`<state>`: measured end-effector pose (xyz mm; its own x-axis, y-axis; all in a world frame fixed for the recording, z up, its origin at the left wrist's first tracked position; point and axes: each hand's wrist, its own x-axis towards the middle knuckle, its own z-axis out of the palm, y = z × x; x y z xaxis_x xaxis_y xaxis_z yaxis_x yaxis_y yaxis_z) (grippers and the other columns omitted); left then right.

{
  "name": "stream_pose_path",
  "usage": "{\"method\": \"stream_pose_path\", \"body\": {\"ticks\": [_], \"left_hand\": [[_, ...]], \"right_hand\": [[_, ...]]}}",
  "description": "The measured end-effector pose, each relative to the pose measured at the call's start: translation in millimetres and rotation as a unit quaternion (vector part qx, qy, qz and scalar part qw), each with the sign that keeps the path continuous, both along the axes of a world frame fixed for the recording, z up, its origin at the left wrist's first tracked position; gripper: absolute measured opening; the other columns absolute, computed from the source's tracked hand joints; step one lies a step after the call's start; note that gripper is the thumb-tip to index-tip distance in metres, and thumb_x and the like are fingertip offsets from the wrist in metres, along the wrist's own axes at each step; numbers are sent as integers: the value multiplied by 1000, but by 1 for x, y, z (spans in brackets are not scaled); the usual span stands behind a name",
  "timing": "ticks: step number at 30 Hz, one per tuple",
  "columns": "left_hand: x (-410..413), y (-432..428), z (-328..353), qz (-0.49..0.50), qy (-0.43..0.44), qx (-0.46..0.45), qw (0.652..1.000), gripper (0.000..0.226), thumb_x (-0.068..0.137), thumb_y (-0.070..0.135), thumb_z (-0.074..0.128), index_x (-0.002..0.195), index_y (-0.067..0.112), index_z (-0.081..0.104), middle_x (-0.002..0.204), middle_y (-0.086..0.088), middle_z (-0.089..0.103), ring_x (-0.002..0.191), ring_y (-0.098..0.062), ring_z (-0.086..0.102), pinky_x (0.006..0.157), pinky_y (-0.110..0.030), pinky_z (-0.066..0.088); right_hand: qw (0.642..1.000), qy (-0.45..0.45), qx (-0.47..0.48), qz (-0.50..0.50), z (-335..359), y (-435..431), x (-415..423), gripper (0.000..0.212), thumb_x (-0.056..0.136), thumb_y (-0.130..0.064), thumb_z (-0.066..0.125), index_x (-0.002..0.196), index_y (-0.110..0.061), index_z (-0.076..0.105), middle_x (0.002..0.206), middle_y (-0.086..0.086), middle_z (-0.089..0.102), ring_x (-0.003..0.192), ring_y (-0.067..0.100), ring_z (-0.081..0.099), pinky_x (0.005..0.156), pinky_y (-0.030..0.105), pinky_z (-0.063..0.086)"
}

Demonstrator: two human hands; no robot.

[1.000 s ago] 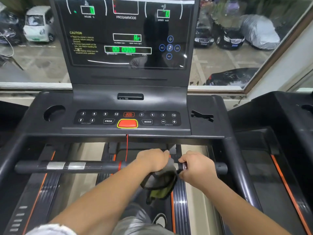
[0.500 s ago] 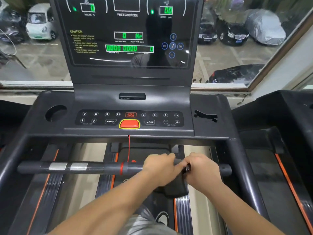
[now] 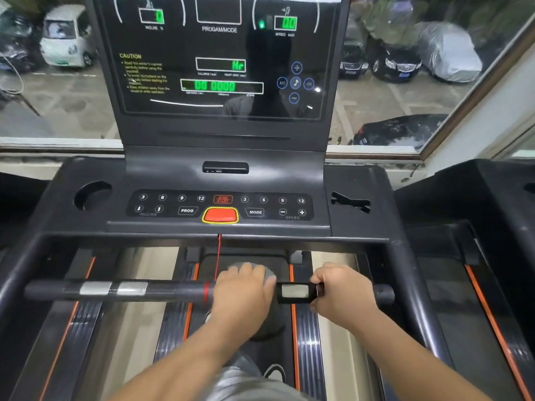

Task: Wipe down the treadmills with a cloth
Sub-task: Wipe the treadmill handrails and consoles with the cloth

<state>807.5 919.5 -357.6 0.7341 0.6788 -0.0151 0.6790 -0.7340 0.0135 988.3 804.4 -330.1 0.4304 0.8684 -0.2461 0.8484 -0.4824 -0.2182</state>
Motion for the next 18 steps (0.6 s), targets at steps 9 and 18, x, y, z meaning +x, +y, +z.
{"method": "stream_pose_path", "body": {"ticks": [9,18], "left_hand": [[21,-21,-5,-124,-54,-93,986,40,96,60,35,117,30,52,101,6,62,96,-22,60,83,-40,45],[38,-14,1,-182,119,-28,976,86,87,69,58,150,15,36,120,-8,59,102,-31,62,84,-44,49]], "right_hand": [[999,26,29,15,-14,-18,5,22,78,-38,72,99,-33,71,97,-11,64,99,16,59,69,32,49],[971,1,171,-168,24,-77,55,37,95,-23,65,131,-20,65,129,-5,64,126,20,54,97,40,53]]}}
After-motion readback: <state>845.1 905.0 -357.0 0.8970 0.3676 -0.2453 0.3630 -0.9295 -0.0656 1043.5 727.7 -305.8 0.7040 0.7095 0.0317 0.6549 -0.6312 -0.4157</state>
